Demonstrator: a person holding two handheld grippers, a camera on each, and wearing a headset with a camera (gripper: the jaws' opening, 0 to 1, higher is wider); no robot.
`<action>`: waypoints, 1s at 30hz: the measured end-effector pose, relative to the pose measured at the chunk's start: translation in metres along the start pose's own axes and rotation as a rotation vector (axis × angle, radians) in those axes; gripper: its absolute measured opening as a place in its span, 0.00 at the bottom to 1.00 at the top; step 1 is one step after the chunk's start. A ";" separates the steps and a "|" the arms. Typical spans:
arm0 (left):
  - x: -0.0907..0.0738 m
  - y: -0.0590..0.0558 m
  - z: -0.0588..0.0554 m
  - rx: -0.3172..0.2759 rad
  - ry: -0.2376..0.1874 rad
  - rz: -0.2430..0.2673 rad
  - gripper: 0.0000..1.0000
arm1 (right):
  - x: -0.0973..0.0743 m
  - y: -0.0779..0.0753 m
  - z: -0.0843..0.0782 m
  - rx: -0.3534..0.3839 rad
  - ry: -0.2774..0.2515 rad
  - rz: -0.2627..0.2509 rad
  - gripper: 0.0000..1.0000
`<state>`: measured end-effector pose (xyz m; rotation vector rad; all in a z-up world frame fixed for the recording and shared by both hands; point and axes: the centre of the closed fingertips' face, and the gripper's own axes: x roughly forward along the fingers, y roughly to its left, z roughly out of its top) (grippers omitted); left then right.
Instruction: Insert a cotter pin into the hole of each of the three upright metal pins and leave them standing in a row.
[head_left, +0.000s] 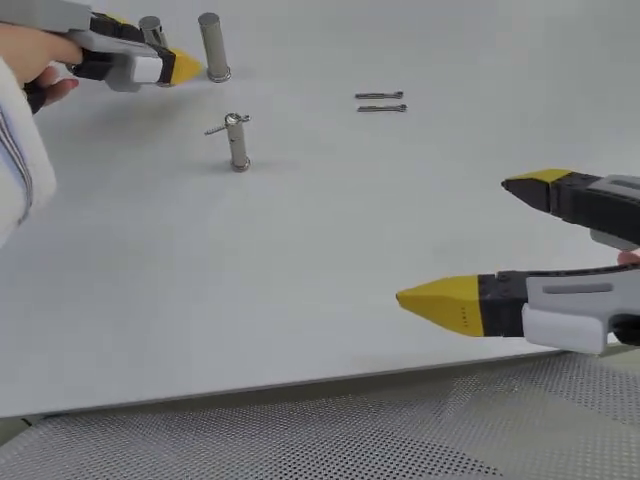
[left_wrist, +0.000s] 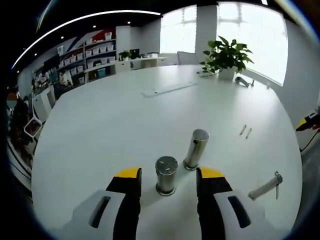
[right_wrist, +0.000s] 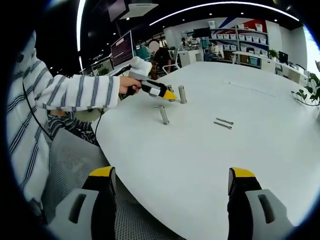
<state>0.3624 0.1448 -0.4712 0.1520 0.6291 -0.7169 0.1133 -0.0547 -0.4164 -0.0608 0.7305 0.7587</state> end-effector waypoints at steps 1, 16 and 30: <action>0.000 0.001 0.000 -0.002 0.000 0.002 0.40 | 0.000 0.000 0.000 0.000 0.004 0.002 0.92; -0.002 0.002 -0.015 0.051 0.051 0.013 0.12 | 0.000 0.006 0.005 -0.020 -0.013 0.007 0.90; -0.002 0.004 -0.015 0.028 0.041 0.036 0.10 | -0.005 0.007 0.003 -0.023 -0.020 0.016 0.90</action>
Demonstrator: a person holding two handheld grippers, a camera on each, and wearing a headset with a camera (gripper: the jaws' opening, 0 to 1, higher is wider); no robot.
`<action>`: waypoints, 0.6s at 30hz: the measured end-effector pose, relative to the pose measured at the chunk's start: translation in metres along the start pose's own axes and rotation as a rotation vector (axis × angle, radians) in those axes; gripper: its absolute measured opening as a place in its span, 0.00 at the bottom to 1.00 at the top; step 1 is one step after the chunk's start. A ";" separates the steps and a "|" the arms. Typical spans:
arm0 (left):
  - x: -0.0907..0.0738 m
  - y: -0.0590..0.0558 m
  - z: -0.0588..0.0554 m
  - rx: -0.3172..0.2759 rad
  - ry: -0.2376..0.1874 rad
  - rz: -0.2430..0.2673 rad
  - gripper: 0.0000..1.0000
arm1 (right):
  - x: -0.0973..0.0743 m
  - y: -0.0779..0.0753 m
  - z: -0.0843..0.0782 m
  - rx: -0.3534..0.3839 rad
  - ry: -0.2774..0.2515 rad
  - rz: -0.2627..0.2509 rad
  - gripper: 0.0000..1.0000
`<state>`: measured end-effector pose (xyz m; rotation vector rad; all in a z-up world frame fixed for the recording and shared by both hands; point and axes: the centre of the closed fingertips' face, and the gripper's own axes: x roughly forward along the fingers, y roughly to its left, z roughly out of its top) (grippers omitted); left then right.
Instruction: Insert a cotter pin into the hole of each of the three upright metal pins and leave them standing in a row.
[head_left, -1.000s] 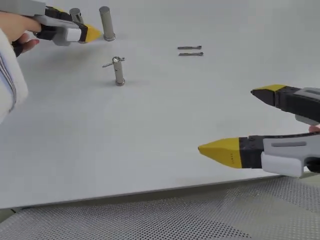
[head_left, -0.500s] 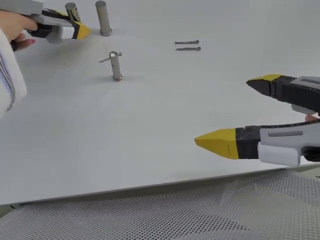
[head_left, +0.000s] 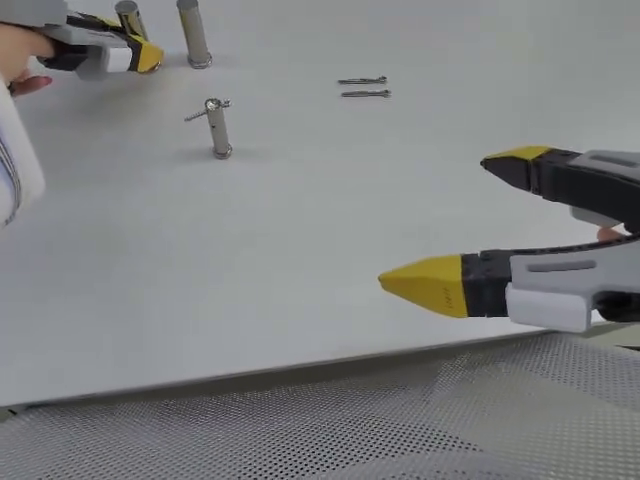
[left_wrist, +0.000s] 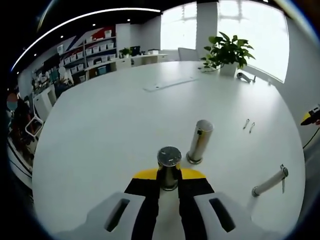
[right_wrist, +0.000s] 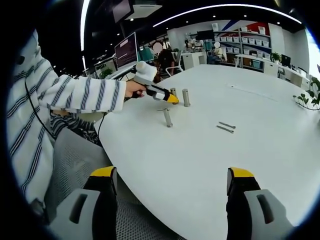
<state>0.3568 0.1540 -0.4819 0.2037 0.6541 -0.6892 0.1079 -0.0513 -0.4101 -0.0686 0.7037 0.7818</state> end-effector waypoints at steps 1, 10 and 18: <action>0.000 0.000 0.000 0.000 0.000 0.001 0.09 | 0.000 0.000 0.000 -0.001 -0.001 0.000 0.90; -0.014 -0.004 0.016 0.013 -0.031 0.029 0.09 | -0.002 -0.003 0.002 -0.007 -0.015 -0.007 0.89; -0.055 -0.019 0.056 0.008 -0.122 0.022 0.09 | -0.005 -0.003 0.004 -0.018 -0.030 -0.009 0.89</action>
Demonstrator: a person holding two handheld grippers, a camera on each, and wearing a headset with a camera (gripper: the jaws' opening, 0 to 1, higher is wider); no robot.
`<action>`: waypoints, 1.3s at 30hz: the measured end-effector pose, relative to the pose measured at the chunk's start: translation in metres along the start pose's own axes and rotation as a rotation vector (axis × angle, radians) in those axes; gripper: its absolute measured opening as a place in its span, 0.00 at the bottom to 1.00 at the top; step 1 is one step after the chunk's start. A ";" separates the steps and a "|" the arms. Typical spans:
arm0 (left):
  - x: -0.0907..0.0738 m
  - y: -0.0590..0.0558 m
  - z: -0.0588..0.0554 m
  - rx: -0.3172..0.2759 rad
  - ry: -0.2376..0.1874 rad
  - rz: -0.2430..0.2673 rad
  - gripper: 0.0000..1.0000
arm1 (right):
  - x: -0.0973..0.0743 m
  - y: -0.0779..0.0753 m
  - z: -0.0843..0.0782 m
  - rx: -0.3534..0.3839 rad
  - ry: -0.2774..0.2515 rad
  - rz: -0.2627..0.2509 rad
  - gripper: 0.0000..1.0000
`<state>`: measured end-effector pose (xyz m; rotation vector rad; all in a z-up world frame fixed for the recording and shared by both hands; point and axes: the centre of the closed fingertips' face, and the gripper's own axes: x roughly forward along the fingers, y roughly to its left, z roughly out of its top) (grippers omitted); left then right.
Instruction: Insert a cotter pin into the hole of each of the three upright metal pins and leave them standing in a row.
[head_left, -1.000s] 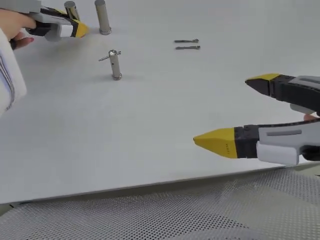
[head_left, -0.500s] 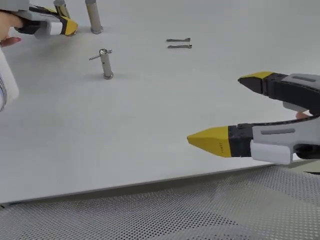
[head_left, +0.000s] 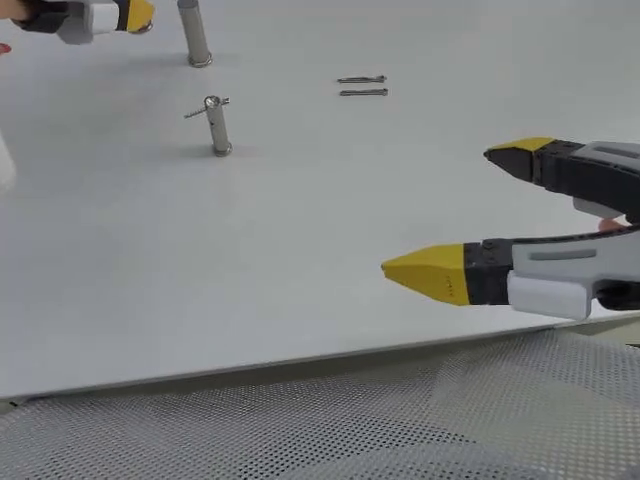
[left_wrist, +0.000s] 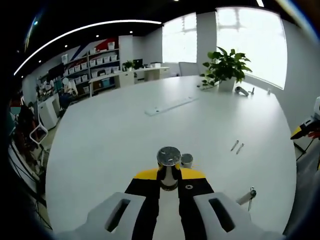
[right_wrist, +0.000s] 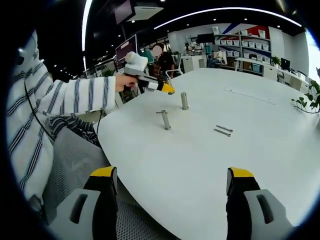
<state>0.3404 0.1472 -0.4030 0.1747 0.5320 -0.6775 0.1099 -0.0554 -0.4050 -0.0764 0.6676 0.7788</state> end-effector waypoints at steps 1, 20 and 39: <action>-0.003 -0.001 0.004 -0.005 -0.004 -0.001 0.09 | -0.001 0.000 0.001 -0.006 -0.004 0.000 0.89; -0.061 -0.078 0.033 -0.035 -0.088 -0.067 0.09 | -0.006 0.002 0.012 -0.010 -0.054 -0.008 0.90; -0.051 -0.175 -0.039 -0.033 0.040 -0.169 0.09 | -0.007 -0.005 0.012 -0.003 -0.078 -0.019 0.90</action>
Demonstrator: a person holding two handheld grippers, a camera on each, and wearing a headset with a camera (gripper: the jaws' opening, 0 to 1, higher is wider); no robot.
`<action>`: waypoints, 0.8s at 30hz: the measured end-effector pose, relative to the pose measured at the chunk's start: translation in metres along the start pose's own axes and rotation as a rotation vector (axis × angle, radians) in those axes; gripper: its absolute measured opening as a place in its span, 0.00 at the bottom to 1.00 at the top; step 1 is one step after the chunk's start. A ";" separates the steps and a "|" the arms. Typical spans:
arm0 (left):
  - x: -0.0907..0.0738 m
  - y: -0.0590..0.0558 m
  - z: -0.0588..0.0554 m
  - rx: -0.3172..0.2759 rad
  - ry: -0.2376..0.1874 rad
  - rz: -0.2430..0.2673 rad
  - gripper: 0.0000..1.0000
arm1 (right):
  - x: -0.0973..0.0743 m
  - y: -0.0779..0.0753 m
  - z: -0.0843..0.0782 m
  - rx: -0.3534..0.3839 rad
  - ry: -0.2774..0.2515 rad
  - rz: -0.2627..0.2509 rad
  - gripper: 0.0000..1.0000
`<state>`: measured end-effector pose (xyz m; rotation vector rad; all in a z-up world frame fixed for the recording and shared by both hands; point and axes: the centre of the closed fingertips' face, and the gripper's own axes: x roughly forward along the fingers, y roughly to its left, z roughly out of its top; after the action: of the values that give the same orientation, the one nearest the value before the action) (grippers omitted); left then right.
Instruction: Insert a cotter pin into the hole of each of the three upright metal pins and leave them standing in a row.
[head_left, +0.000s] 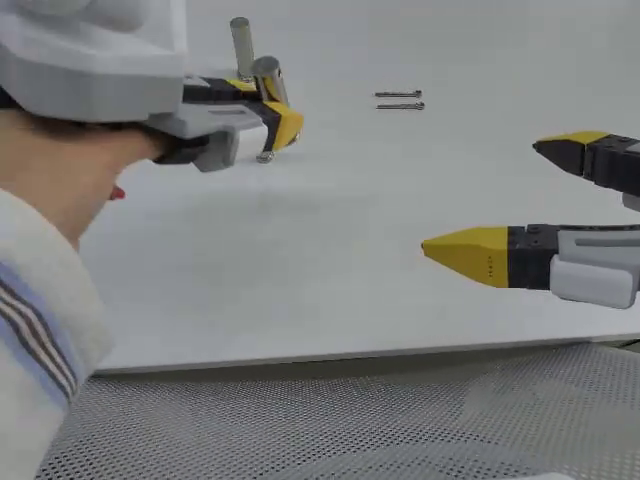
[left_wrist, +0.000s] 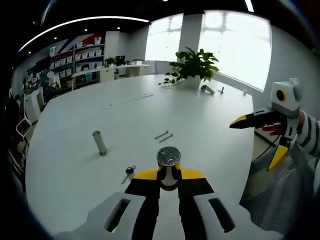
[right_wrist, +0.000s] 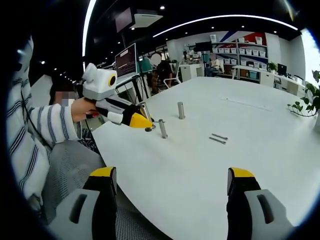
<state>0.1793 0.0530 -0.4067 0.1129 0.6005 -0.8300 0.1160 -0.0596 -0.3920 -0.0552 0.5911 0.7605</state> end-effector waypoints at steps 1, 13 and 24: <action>0.004 0.001 -0.006 -0.010 0.008 0.001 0.09 | 0.000 0.000 -0.001 0.002 0.001 0.002 0.90; 0.015 -0.013 -0.026 -0.043 0.046 0.011 0.09 | 0.002 0.003 -0.003 0.006 0.007 0.021 0.90; 0.027 -0.018 -0.047 -0.085 0.113 0.037 0.09 | 0.000 0.003 -0.004 0.019 0.010 0.025 0.90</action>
<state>0.1592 0.0381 -0.4577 0.0936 0.7365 -0.7648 0.1122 -0.0580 -0.3946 -0.0348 0.6093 0.7789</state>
